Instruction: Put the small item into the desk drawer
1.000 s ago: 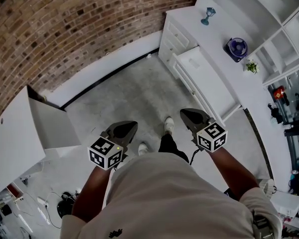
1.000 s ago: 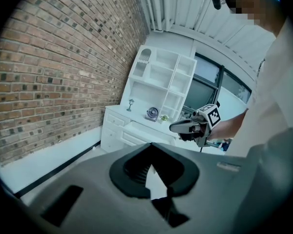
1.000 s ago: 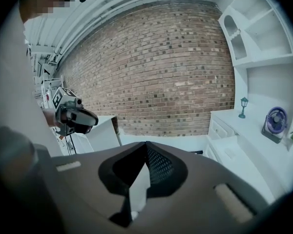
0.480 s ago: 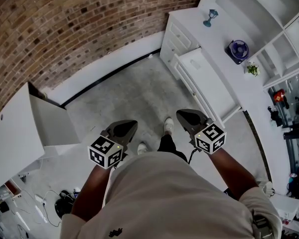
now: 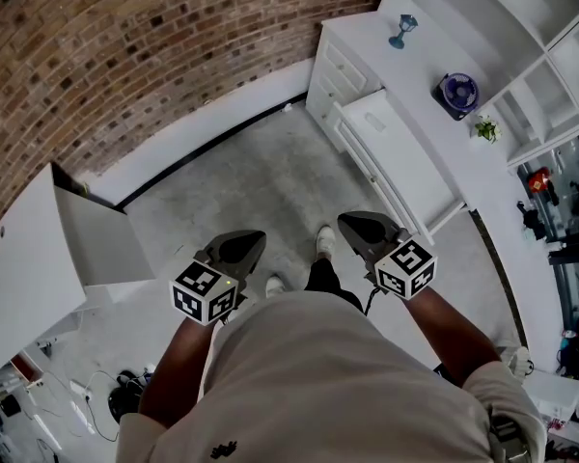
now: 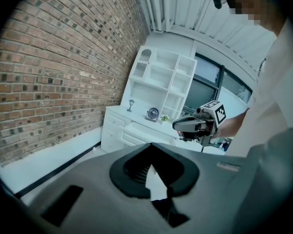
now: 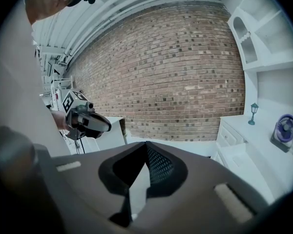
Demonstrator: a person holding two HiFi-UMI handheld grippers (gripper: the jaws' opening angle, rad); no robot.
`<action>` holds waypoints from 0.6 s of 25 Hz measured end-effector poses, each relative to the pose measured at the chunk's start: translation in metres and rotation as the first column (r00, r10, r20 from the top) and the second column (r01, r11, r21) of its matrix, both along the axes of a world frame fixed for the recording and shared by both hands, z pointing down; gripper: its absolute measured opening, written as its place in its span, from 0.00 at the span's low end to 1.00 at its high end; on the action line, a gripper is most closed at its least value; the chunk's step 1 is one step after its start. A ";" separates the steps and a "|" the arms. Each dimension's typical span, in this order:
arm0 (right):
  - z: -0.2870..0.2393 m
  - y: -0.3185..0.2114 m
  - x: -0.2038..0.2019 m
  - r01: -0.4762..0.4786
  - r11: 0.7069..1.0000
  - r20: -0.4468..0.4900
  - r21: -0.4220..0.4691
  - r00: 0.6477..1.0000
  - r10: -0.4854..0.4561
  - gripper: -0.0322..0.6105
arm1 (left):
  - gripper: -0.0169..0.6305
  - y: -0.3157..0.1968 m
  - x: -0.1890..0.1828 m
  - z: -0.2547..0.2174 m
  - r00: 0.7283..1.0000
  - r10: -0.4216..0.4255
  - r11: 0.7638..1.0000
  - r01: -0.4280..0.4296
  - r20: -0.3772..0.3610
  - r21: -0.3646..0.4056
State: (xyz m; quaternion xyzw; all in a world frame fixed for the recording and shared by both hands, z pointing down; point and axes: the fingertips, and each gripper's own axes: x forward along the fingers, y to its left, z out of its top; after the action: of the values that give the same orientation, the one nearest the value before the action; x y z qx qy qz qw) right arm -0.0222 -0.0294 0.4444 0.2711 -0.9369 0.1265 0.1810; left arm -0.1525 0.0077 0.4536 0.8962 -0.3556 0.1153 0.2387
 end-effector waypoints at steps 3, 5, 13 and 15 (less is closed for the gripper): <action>0.001 0.001 0.000 0.000 1.000 -0.002 0.000 1.000 0.000 0.07 | 0.03 0.000 0.000 0.001 1.000 0.003 1.000 -0.003 0.002 -0.002; 0.001 0.001 0.001 0.000 1.000 -0.005 0.000 1.000 0.000 0.07 | 0.03 -0.001 0.002 0.000 1.000 0.005 1.000 -0.005 0.004 -0.002; 0.002 0.004 0.005 -0.008 1.000 -0.004 -0.001 1.000 0.008 0.07 | 0.03 0.003 0.005 0.004 1.000 0.016 1.000 -0.016 0.009 -0.015; 0.003 0.005 0.007 -0.009 1.000 -0.005 -0.006 1.000 0.009 0.07 | 0.03 0.003 0.007 0.006 1.000 0.018 1.000 -0.017 0.008 -0.022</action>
State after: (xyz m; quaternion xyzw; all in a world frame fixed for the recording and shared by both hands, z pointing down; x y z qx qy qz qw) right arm -0.0153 -0.0243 0.4472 0.2753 -0.9347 0.1296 0.1838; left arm -0.1457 0.0109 0.4592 0.8962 -0.3475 0.1249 0.2460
